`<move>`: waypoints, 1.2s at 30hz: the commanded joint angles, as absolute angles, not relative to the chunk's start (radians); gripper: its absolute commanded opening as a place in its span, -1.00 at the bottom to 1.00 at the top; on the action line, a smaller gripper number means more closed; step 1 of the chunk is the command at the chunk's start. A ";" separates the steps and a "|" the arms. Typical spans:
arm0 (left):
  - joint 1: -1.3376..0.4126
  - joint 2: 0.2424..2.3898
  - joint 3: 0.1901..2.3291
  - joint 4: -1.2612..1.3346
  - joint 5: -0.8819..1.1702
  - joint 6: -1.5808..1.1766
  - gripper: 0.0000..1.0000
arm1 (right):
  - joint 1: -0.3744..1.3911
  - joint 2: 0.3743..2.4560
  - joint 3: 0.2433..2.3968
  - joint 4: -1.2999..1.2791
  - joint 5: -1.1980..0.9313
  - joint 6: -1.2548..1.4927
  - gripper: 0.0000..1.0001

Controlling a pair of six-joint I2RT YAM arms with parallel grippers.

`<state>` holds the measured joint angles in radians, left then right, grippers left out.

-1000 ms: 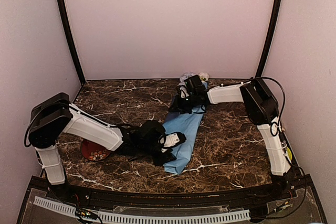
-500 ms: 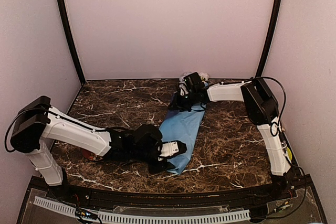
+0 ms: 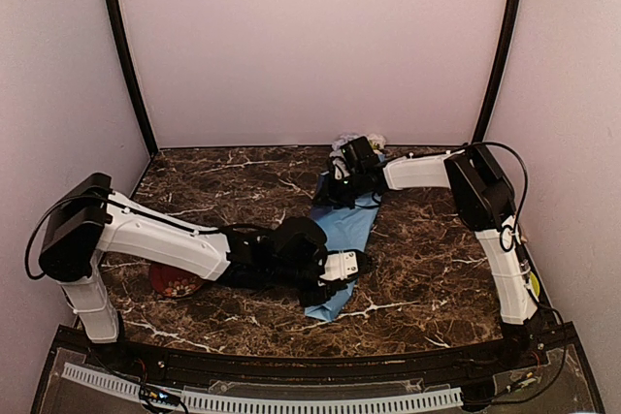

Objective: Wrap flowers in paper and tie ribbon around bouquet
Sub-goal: Press the fold line on the 2/3-folded wrapping paper.

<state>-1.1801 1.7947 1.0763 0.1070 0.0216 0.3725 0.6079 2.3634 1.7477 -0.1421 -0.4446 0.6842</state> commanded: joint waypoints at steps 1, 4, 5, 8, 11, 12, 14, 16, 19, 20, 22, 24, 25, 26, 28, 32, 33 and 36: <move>-1.180 1.846 1.050 0.034 0.095 0.376 -0.75 | 0.613 2.327 1.727 -0.117 -0.442 0.666 -1.00; -1.180 1.891 1.032 0.003 0.129 0.341 -0.80 | 0.613 2.328 1.727 -0.117 -0.443 0.666 -1.00; -1.180 1.902 1.020 0.000 0.134 0.325 -0.83 | 0.613 2.326 1.727 -0.118 -0.444 0.664 -1.00; -1.181 1.897 0.983 0.008 0.170 0.299 -0.84 | 0.612 2.326 1.729 -0.123 -0.441 0.659 -1.00; -1.189 1.856 0.961 0.020 0.225 0.292 -0.82 | 0.613 2.328 1.741 -0.137 -0.431 0.651 -1.00; -1.196 1.841 0.954 0.027 0.237 0.294 -0.81 | 0.613 2.330 1.747 -0.140 -0.427 0.651 -1.00; -1.216 1.820 0.948 0.029 0.251 0.302 -0.76 | 0.611 2.338 1.761 -0.151 -0.422 0.647 -1.00; -1.225 1.815 0.947 0.013 0.249 0.303 -0.72 | 0.611 2.349 1.777 -0.162 -0.417 0.643 -1.00; -1.227 1.812 0.937 -0.014 0.234 0.295 -0.64 | 0.610 2.356 1.791 -0.166 -0.417 0.641 -1.00; -1.227 1.804 0.931 -0.016 0.231 0.292 -0.59 | 0.610 2.357 1.792 -0.167 -0.417 0.641 -1.00; -1.230 1.782 0.920 -0.016 0.220 0.290 -0.47 | 0.609 2.358 1.795 -0.168 -0.418 0.639 -1.00; -1.236 1.753 0.918 -0.023 0.211 0.295 -0.36 | 0.609 2.358 1.796 -0.170 -0.420 0.638 -1.00; -1.238 1.738 0.922 -0.027 0.205 0.297 -0.32 | 0.609 2.358 1.793 -0.170 -0.422 0.638 -1.00; -1.238 1.723 0.927 -0.031 0.204 0.299 -0.28 | 0.610 2.356 1.790 -0.169 -0.424 0.637 -1.00; -1.237 1.689 0.938 -0.038 0.206 0.310 -0.25 | 0.609 2.355 1.780 -0.165 -0.427 0.639 -1.00; -1.238 1.632 0.964 -0.086 0.209 0.344 -0.35 | 0.609 2.345 1.761 -0.151 -0.431 0.645 -1.00; -1.238 1.614 0.966 -0.092 0.202 0.349 -0.42 | 0.609 2.344 1.759 -0.150 -0.431 0.644 -1.00; -1.230 1.555 0.921 -0.013 0.167 0.359 -0.67 | 0.609 2.345 1.758 -0.150 -0.431 0.644 -1.00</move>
<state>-1.2373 1.6497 0.9436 -0.0383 0.1886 0.3279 0.6128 2.3634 1.7615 -0.1909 -0.4438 0.6510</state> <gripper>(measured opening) 0.223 0.004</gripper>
